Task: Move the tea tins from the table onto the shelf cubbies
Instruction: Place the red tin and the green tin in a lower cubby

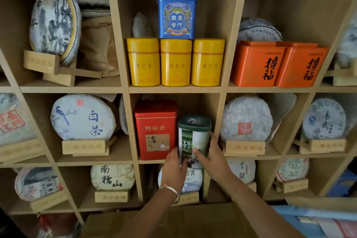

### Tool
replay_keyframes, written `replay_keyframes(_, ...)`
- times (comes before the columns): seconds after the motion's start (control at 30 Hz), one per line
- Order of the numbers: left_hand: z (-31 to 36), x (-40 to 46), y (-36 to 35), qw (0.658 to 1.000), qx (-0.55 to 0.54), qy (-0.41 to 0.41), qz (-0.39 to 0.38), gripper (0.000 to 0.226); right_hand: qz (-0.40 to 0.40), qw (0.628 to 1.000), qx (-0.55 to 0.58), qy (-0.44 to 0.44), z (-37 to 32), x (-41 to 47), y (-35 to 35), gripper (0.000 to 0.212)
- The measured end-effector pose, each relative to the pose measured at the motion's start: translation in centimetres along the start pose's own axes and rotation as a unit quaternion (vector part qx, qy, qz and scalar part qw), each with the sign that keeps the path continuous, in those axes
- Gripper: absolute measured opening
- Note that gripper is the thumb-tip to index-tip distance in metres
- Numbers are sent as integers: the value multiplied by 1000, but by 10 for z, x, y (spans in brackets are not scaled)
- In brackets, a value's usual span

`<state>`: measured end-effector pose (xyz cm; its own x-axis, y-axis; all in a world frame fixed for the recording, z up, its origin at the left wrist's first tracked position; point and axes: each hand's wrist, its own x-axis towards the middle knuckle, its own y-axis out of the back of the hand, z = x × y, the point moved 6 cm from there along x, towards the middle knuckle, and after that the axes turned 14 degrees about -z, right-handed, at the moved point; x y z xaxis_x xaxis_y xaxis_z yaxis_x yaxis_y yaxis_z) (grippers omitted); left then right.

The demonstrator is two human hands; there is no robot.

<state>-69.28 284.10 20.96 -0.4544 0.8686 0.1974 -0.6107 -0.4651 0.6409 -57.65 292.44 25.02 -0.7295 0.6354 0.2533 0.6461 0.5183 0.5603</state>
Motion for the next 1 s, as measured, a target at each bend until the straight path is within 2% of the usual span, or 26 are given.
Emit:
replay_keyframes(0.1, -3, 2, -1, 1000, 11, 8, 1, 42, 5, 998, -61, 6, -1, 1, 3, 75)
replay_keyframes(0.3, -8, 2, -1, 999, 30, 7, 10, 47, 75, 983, -165, -27, 2, -5, 11, 80)
replay_keyframes(0.47, -10, 1, 2, 999, -26, -2, 42, 35, 106, 983, -143, -42, 5, -6, 6, 78)
replay_keyframes(0.6, -10, 6, 2, 998, -11, 10, 55, 33, 133, 978, -154, -50, 5, -5, 2, 65)
replay_keyframes(0.83, -13, 8, 2, 995, 51, 71, 45, 26, 110, 959, -248, -76, 2, 3, 0, 57)
replay_keyframes(1.0, -20, 8, -8, 981, 164, 103, -25, 22, 14, 939, -305, -160, 34, -13, -14, 50)
